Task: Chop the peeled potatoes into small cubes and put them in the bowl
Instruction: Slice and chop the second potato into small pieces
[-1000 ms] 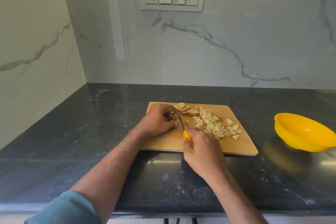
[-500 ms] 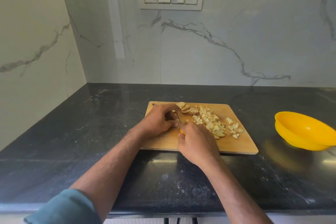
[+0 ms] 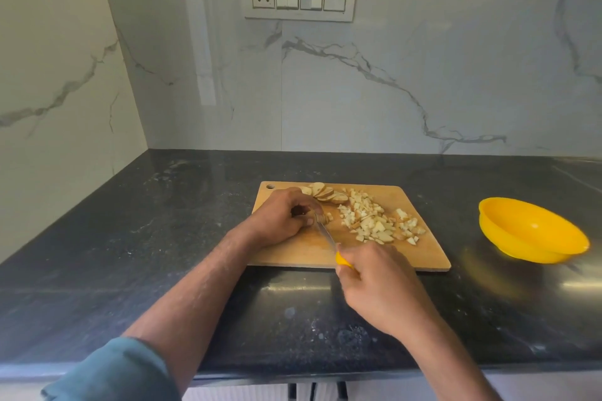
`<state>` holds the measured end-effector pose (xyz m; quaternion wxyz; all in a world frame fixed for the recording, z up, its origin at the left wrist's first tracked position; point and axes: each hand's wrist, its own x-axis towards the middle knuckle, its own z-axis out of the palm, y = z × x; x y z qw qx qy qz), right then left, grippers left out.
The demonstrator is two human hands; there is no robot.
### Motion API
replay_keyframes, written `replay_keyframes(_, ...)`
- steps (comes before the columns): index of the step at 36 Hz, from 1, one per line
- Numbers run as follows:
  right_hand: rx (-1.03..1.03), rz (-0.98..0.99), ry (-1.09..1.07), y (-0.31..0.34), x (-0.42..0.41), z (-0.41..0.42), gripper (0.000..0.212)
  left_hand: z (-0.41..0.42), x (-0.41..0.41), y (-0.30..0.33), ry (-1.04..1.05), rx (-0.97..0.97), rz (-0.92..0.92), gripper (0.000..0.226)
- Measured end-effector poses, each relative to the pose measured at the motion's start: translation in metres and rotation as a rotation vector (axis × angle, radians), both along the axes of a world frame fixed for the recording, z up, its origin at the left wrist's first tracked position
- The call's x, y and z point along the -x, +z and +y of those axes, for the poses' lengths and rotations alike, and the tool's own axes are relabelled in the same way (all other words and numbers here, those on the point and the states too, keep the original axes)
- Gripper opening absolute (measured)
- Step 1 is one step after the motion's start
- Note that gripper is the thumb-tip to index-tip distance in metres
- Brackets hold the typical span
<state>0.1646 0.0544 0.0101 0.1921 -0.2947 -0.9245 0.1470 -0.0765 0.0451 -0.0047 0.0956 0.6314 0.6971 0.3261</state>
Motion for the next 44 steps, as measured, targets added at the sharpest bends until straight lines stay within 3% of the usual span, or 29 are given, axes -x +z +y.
replay_keyframes(8, 0.093, 0.181, -0.049, 0.009, -0.011, 0.008, 0.035, -0.002, 0.006, -0.004, 0.082, -0.079, -0.142, 0.042)
replay_keyframes(12, 0.084, 0.251, -0.046, -0.002, 0.013, 0.009, 0.037, -0.001, 0.007, -0.004, 0.116, -0.101, -0.121, 0.036)
replay_keyframes(16, 0.0, 0.218, -0.059, -0.009, 0.034, 0.009, 0.04, 0.0, 0.008, -0.004, 0.128, -0.106, -0.142, 0.032)
replay_keyframes(20, -0.088, 0.15, -0.09, -0.012, 0.039, 0.009, 0.029, 0.0, 0.008, -0.005, 0.134, -0.13, -0.167, 0.028)
replay_keyframes(23, -0.127, 0.143, -0.079, -0.012, 0.039, 0.007, 0.037, 0.001, 0.007, -0.005, 0.14, -0.132, -0.165, 0.028)
replay_keyframes(36, -0.141, 0.114, -0.094, -0.015, 0.044, 0.006, 0.045, 0.001, 0.005, -0.004, 0.155, -0.129, -0.171, 0.026)
replay_keyframes(44, -0.13, 0.065, -0.104, -0.007, 0.052, 0.006, 0.036, 0.0, 0.005, -0.001, 0.131, -0.105, -0.199, 0.029)
